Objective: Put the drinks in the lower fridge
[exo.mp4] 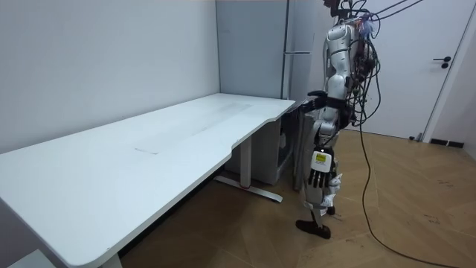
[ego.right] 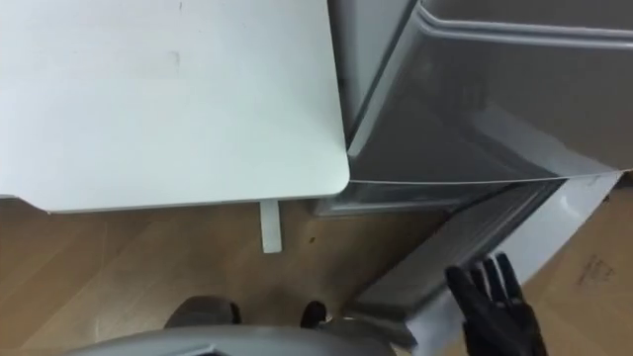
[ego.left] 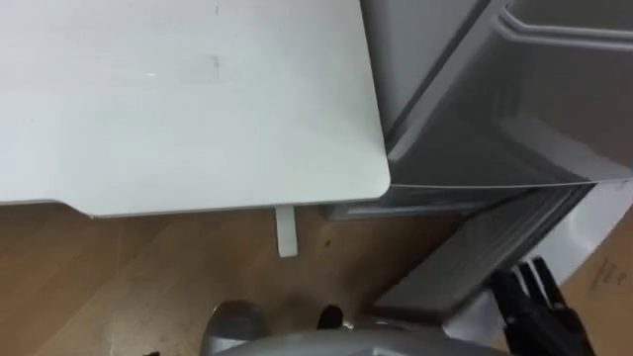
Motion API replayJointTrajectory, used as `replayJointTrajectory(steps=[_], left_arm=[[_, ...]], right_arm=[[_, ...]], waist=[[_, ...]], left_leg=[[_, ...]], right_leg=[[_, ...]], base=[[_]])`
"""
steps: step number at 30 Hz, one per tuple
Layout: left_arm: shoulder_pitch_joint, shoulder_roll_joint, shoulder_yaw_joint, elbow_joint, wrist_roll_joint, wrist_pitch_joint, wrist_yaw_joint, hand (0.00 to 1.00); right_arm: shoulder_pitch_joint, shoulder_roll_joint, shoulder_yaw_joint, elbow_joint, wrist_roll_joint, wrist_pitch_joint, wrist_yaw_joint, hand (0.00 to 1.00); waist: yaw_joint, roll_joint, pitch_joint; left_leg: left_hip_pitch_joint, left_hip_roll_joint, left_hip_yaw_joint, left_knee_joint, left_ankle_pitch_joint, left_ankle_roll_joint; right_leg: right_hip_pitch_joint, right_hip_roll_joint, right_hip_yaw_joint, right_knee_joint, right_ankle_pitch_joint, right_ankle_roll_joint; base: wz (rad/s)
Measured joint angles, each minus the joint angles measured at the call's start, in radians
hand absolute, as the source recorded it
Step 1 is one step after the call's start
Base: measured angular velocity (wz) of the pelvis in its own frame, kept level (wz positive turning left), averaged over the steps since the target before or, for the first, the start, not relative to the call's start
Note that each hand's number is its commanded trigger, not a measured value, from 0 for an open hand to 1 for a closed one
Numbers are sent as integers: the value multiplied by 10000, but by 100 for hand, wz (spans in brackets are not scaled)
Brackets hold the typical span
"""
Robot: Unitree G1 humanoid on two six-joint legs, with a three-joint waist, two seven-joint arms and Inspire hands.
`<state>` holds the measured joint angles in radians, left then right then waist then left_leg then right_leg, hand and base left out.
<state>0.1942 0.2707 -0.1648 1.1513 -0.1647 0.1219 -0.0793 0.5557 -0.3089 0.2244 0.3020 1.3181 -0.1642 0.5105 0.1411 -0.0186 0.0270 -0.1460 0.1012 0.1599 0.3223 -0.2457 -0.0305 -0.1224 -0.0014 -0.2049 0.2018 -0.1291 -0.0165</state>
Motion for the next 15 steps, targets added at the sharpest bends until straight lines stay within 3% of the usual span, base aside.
replayJointTrajectory(steps=[1, 2, 4, 6, 8, 10, 11, 15], left_arm=[[-6, -125, 4, -68, -6, -29, 11, 0], [168, -236, 5, -163, -3, -116, 23, 0], [300, -259, 33, -142, -6, -138, 22, 0], [331, -292, 270, -86, 9, -168, 22, 0], [322, -325, 650, 9, 1, -281, 25, 0], [323, -310, 740, 117, -6, -288, 28, 0], [320, -309, 738, 126, -6, -256, 35, 0], [243, -306, 738, 131, -23, -148, 35, 0]], right_arm=[[-445, 45, 439, -60, 17, 443, 269, 0], [-305, -55, 599, -55, -38, 802, 569, 0], [-524, -220, 920, -105, -120, 1480, 1055, 0], [-1069, -192, 1051, -451, -282, 1948, 1365, 0], [-1297, -264, 817, -354, -350, 2475, 1223, 0], [-1384, -413, 705, -357, -512, 2917, 1217, 0], [-1409, -408, 629, -357, -662, 3116, 1180, 0], [-1484, -443, 368, -357, -1083, 3504, 1040, 0]], waist=[[-26, 83, -11], [-42, 237, 3], [-56, 343, -76], [-59, 257, -94], [54, 74, -167], [65, -162, -111], [48, -321, -126], [112, -401, -128]], left_leg=[[106, -146, -100, -180, 108, 47], [186, -285, -218, -354, 182, 73], [286, -367, -207, -520, 224, 74], [450, -430, -213, -647, 299, 70], [648, -433, -221, -698, 318, 62], [788, -429, -231, -730, 317, 62], [835, -429, -230, -730, 313, 61], [891, -418, -217, -723, 241, 87]], right_leg=[[-17, -137, -99, 141, -110, -27], [-29, -274, -216, 324, -236, 15], [-110, -374, -233, 593, -360, 15], [-129, -464, -232, 762, -472, 1], [97, -462, -265, 675, -478, 3], [339, -465, -328, 533, -480, 7], [404, -459, -355, 502, -483, 13], [544, -400, -313, 357, -439, 57]], base=[[43], [35], [8], [2], [4], [8], [7], [0]])
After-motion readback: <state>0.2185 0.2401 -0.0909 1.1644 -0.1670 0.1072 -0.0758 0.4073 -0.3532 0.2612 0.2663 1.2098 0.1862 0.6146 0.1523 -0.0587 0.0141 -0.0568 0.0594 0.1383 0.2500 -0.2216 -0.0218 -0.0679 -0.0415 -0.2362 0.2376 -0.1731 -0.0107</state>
